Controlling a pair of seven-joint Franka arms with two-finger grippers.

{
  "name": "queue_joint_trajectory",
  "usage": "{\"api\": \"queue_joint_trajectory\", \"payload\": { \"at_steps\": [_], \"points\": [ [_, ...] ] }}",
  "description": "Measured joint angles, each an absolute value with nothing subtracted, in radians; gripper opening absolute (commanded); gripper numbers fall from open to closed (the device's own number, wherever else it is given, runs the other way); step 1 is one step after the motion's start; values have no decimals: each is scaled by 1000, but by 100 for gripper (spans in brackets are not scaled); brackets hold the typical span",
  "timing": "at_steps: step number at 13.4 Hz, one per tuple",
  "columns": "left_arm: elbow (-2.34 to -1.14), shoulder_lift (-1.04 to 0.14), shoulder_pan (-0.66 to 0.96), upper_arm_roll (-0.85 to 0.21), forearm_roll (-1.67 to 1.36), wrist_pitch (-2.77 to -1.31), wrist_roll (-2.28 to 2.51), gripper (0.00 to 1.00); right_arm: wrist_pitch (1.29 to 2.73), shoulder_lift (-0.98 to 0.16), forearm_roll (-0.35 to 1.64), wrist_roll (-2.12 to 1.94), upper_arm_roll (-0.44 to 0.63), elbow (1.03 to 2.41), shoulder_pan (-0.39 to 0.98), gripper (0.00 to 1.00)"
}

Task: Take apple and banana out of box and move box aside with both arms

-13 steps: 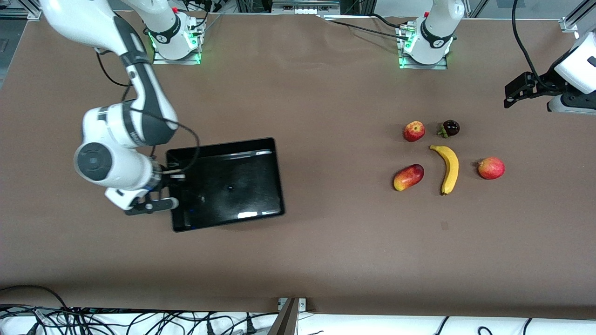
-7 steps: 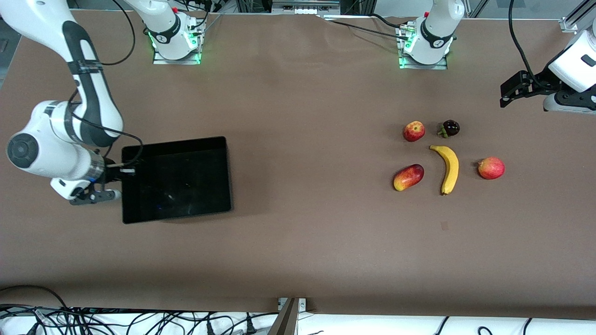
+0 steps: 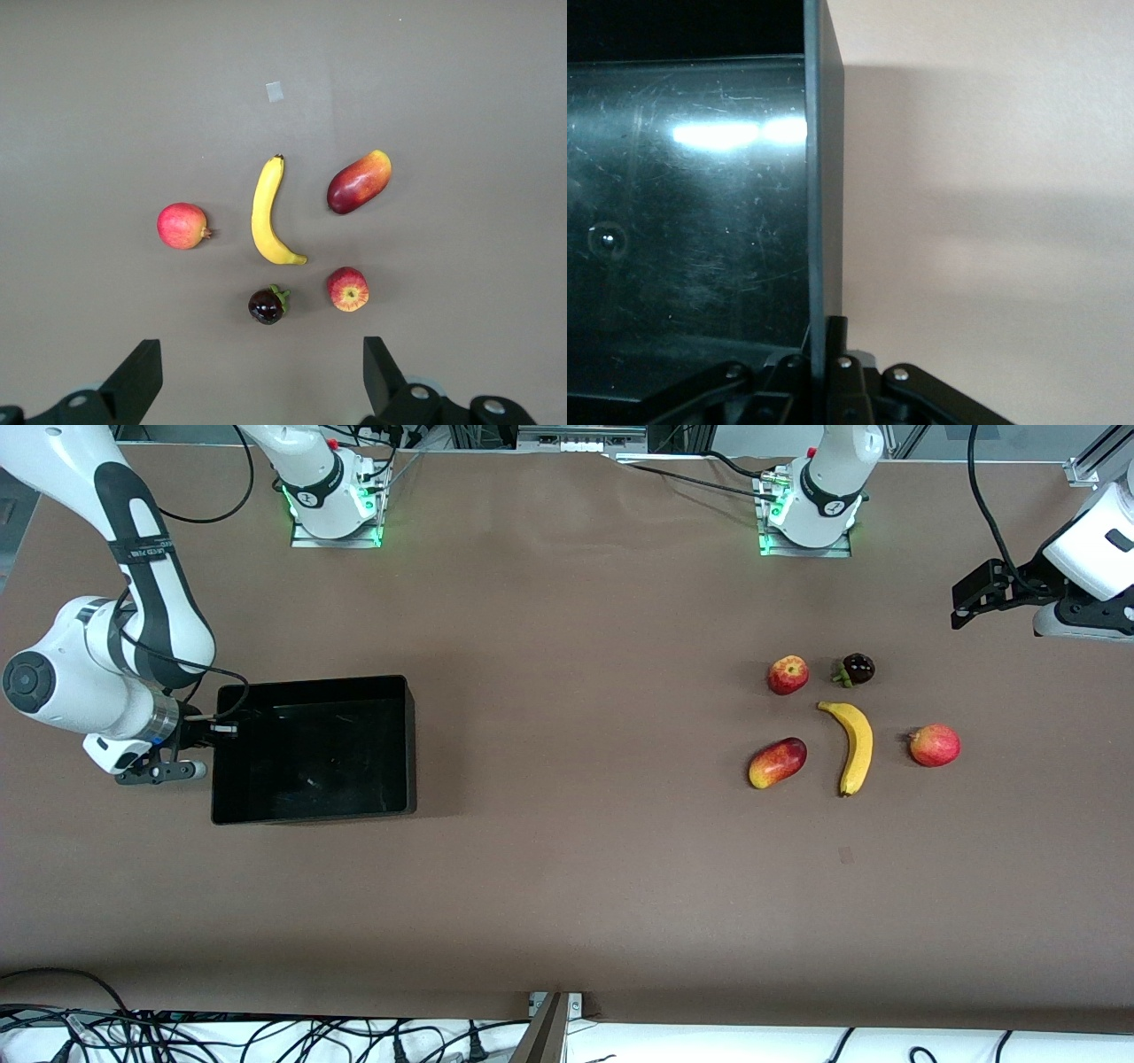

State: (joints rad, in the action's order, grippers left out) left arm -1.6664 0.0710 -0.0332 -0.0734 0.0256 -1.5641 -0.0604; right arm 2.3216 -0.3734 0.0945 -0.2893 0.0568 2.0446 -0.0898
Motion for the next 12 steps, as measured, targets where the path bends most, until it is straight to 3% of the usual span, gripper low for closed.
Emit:
{"api": "queue_joint_trajectory", "payload": {
  "at_steps": [1, 2, 3, 4, 8, 12],
  "points": [
    [-1666, 71, -33, -73, 26, -1564, -60, 100, 2348, -373, 100, -289, 59, 2065, -93, 0],
    [-1666, 71, -33, -73, 26, -1564, -60, 100, 2360, -373, 109, -290, 60, 2076, -94, 14],
    [-1666, 71, -33, -73, 26, -1564, -60, 100, 2365, -373, 114, -290, 60, 2081, -94, 80],
    [-1666, 71, -33, -73, 26, -1564, -60, 100, 2366, -373, 116, -290, 60, 2081, -94, 100],
    [-1666, 71, -33, -73, 26, -1564, -60, 100, 2343, -324, 119, -290, 49, 2058, -94, 100],
    [-1666, 71, -33, -74, 26, -1564, -60, 100, 2054, -251, 119, -290, 18, 1853, -89, 100]
  ]
}}
